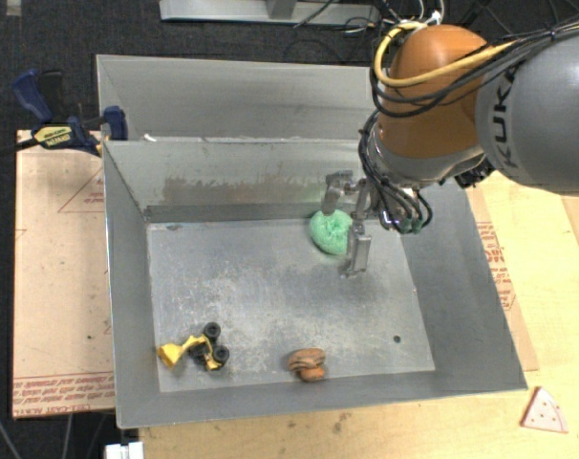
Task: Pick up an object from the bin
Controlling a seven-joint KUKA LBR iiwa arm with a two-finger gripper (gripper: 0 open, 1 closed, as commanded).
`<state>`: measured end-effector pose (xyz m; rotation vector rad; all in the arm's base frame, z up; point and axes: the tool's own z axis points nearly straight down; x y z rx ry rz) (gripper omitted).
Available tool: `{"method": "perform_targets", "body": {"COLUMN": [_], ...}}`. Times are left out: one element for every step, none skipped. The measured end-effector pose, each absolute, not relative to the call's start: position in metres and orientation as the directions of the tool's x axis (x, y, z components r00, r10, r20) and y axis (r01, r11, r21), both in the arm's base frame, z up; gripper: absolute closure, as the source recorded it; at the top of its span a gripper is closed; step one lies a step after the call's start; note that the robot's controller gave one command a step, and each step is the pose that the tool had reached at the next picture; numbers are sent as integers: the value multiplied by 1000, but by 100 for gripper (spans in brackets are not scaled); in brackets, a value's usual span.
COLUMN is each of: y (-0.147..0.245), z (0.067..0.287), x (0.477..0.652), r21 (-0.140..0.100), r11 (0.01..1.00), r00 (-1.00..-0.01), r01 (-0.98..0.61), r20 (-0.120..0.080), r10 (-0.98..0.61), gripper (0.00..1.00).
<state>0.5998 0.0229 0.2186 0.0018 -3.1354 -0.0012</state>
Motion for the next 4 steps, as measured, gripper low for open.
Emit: {"method": "perform_targets", "body": {"y": [23, 3, -10, -20], "z": [223, 191, 155, 135], "x": [601, 625, 621, 643], "r21": [1, 3, 0, 1], "r11": [1000, 999, 998, 999], "r00": [-1000, -999, -998, -998], "r01": [-1, 42, 64, 55], "r20": [-2, -12, 1, -5], "r10": [-1, 42, 64, 55], "gripper": [0, 0, 0, 0]}}
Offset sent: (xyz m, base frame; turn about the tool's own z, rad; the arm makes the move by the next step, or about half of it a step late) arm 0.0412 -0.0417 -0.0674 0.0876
